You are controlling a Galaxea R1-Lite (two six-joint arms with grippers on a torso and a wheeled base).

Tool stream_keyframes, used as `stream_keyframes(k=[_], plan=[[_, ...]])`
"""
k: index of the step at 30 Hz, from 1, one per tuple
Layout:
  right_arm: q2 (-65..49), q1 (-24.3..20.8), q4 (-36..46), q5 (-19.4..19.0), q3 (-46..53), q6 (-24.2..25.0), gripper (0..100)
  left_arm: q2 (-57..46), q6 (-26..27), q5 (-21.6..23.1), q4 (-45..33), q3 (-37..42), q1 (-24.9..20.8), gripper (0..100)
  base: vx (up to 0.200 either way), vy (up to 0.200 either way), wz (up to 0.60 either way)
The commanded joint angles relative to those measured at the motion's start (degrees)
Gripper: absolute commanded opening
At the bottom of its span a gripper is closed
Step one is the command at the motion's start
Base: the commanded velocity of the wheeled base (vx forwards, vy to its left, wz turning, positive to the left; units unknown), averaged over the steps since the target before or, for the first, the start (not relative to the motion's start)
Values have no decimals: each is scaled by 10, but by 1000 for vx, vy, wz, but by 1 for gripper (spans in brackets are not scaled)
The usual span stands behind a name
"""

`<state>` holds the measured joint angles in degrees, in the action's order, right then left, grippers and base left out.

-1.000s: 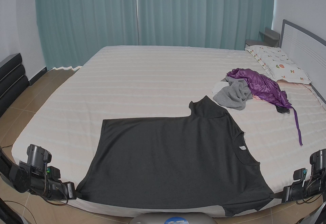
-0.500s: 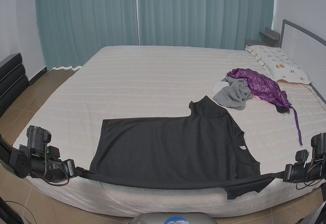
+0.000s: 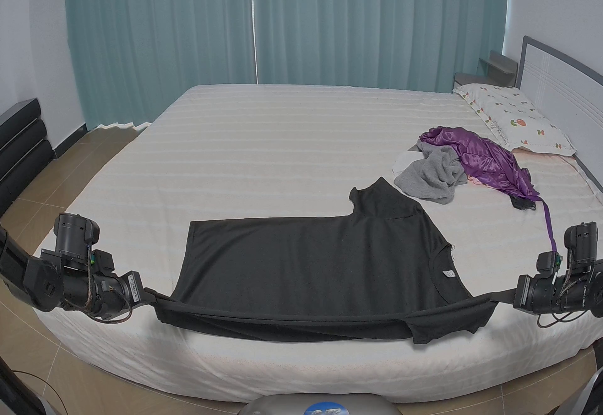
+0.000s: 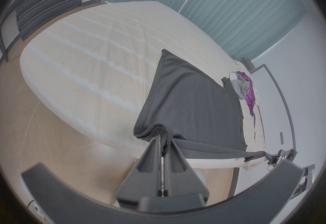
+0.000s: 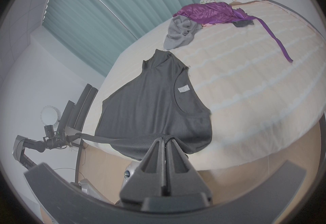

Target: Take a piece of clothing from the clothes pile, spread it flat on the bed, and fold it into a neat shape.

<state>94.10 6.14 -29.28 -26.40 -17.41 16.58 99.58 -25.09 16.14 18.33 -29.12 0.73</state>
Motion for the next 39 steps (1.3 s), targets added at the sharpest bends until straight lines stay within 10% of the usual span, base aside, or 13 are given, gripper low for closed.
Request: stream_keyframes(k=[1,39], plan=[[28,-5,-10,0,-16,7,0,37,-4,0,1,-14,-5,0,0,0,0],[212,-11,-7,-1,-162,43,0,175,-39,0,0,-124,-15,0,0,0,0]])
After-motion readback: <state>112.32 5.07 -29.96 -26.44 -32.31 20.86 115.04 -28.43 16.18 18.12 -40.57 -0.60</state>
